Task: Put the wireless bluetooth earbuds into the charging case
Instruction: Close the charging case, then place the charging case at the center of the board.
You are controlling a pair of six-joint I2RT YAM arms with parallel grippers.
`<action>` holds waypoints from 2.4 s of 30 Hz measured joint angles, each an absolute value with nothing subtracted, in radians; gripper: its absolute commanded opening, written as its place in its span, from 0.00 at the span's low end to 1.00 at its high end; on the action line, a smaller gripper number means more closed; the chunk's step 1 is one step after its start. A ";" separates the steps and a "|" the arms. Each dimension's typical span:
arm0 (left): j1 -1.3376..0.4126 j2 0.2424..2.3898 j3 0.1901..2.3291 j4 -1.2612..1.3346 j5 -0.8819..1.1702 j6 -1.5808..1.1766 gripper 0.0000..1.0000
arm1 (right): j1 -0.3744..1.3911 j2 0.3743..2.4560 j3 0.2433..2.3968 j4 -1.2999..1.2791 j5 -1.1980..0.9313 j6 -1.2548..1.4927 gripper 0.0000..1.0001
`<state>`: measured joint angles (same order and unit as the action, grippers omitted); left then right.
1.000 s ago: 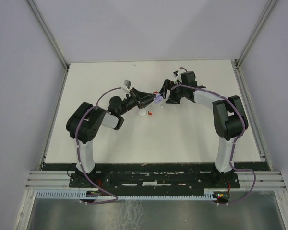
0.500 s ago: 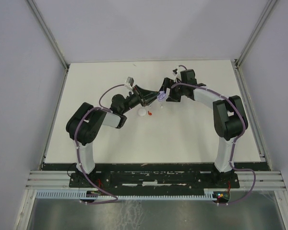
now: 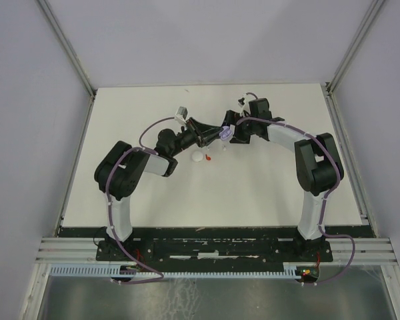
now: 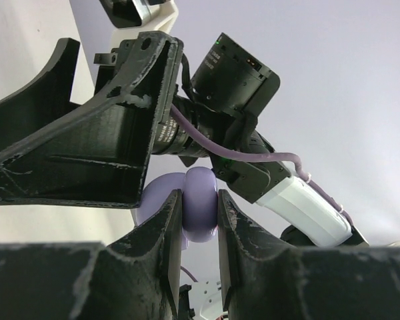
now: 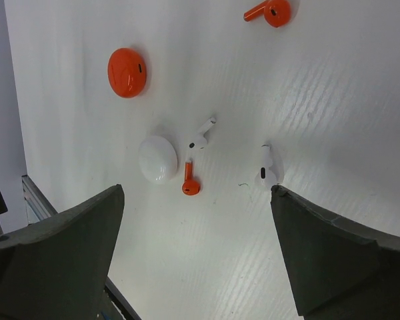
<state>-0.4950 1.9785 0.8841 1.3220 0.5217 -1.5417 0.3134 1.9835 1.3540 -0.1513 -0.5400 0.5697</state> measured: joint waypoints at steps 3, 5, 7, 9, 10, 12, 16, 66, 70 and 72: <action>-0.495 1.991 0.884 1.320 0.522 -1.542 0.03 | 0.313 1.983 1.346 -0.150 -0.538 0.570 0.99; -0.495 1.996 0.884 1.320 0.522 -1.542 0.03 | 0.313 1.983 1.336 -0.150 -0.538 0.570 0.99; -0.495 2.000 0.885 1.319 0.522 -1.541 0.03 | 0.313 1.983 1.326 -0.149 -0.538 0.570 0.99; -0.495 2.001 0.885 1.315 0.520 -1.541 0.03 | 0.313 1.983 1.317 -0.149 -0.538 0.570 0.99; -0.495 2.001 0.886 1.315 0.517 -1.538 0.03 | 0.313 1.982 1.311 -0.149 -0.538 0.570 0.99; -0.495 2.001 0.886 1.311 0.511 -1.530 0.03 | 0.313 1.982 1.304 -0.150 -0.537 0.569 0.99; -0.495 2.001 0.886 1.290 0.499 -1.507 0.03 | 0.313 1.979 1.296 -0.149 -0.537 0.568 0.99; -0.110 1.874 0.772 0.875 0.117 -1.194 0.06 | 0.311 1.483 0.892 0.033 -0.011 0.402 0.99; -0.109 1.937 0.846 0.834 0.105 -1.171 0.08 | 0.311 1.487 0.892 0.038 -0.026 0.398 0.99; -0.109 1.966 0.865 0.817 0.106 -1.165 0.10 | 0.311 1.489 0.892 0.038 -0.030 0.397 0.99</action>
<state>-0.1085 1.9663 0.8654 0.8173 0.1059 -1.1652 0.3115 1.4887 0.8921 0.0376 -0.0296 0.3965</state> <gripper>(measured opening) 0.305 0.994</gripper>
